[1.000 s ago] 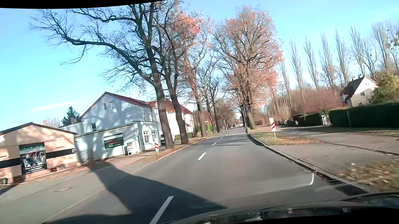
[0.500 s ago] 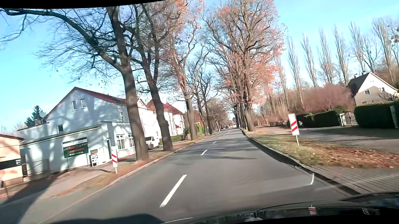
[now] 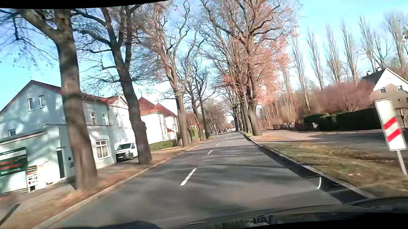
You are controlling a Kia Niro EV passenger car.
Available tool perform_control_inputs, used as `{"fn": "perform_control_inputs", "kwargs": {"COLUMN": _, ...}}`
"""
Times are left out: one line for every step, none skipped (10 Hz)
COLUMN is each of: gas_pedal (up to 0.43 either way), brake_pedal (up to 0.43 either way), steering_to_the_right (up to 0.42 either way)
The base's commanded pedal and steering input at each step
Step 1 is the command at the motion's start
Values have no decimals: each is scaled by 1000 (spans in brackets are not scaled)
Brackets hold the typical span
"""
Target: Follow the waypoints while adhering to traffic rules and regulations
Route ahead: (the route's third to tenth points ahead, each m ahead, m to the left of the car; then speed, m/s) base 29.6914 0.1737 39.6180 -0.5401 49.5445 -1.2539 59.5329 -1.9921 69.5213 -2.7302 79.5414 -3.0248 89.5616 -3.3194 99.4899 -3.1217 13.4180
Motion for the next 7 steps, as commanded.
{"fn": "perform_control_inputs", "kwargs": {"gas_pedal": 130, "brake_pedal": 0, "steering_to_the_right": 17}}
{"fn": "perform_control_inputs", "kwargs": {"gas_pedal": 130, "brake_pedal": 0, "steering_to_the_right": 16}}
{"fn": "perform_control_inputs", "kwargs": {"gas_pedal": 110, "brake_pedal": 0, "steering_to_the_right": 14}}
{"fn": "perform_control_inputs", "kwargs": {"gas_pedal": 110, "brake_pedal": 0, "steering_to_the_right": 13}}
{"fn": "perform_control_inputs", "kwargs": {"gas_pedal": 110, "brake_pedal": 0, "steering_to_the_right": 11}}
{"fn": "perform_control_inputs", "kwargs": {"gas_pedal": 110, "brake_pedal": 0, "steering_to_the_right": 11}}
{"fn": "perform_control_inputs", "kwargs": {"gas_pedal": 110, "brake_pedal": 0, "steering_to_the_right": 10}}
